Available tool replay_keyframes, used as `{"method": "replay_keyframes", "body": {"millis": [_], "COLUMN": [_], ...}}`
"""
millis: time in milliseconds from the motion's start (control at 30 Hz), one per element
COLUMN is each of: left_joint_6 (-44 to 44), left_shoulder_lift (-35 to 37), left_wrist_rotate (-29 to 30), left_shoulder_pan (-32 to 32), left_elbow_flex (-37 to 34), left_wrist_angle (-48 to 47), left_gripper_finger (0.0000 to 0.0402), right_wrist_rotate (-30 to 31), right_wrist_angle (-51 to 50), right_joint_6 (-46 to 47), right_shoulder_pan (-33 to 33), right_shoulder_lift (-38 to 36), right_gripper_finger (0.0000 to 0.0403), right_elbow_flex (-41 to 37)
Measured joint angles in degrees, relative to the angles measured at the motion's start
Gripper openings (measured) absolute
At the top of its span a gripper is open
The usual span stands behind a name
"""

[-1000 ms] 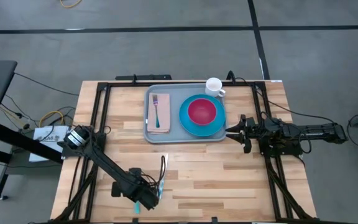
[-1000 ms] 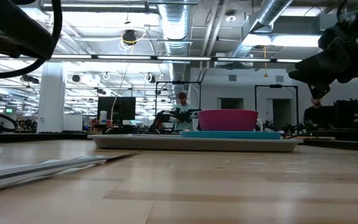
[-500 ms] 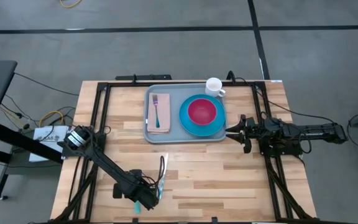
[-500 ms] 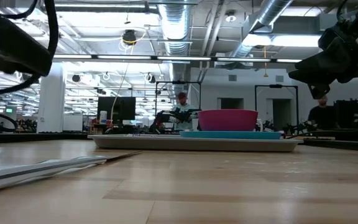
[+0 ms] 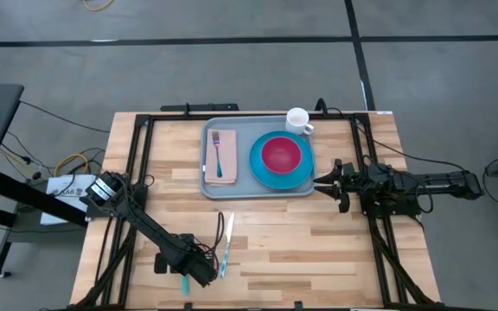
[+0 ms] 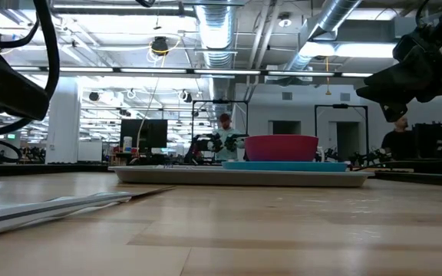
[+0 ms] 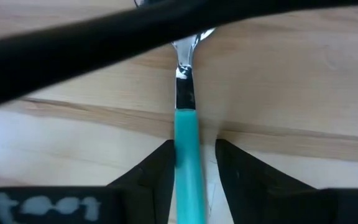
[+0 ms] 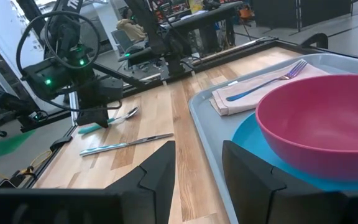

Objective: Set up tray
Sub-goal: Put the light green spoon on the light brown napkin

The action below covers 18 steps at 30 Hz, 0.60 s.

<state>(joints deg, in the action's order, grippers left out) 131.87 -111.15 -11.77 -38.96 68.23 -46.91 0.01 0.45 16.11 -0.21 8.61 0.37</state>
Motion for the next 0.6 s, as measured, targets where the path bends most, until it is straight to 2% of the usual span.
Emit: {"method": "replay_keyframes", "body": {"millis": [100, 233, 500, 600], "left_joint_6": [-0.10, -0.34, -1.69, -2.73], "left_shoulder_lift": [-0.07, -0.11, 1.42, 2.85], "left_wrist_rotate": [0.33, 0.56, 2.97, 10.06], "left_shoulder_pan": [0.00, 0.00, 0.77, 2.32], "left_elbow_flex": [-0.09, -0.09, 0.27, 1.67], "left_wrist_angle": [0.13, 0.17, -1.69, -8.27], "left_gripper_finger": [0.0086, 0.0034, 0.0029, 0.0029], "right_wrist_rotate": [0.00, 0.00, 0.00, 0.00], "right_wrist_angle": [0.01, 0.01, 0.01, 0.00], "right_joint_6": [0.01, 0.01, 0.01, 0.00], "right_shoulder_pan": [0.01, 0.02, 0.02, 0.01], "right_shoulder_lift": [0.00, -0.01, -0.01, 0.01], "right_gripper_finger": [0.0123, 0.0123, 0.0123, 0.0123], "right_elbow_flex": [0.00, 0.00, 0.00, -0.01]}}
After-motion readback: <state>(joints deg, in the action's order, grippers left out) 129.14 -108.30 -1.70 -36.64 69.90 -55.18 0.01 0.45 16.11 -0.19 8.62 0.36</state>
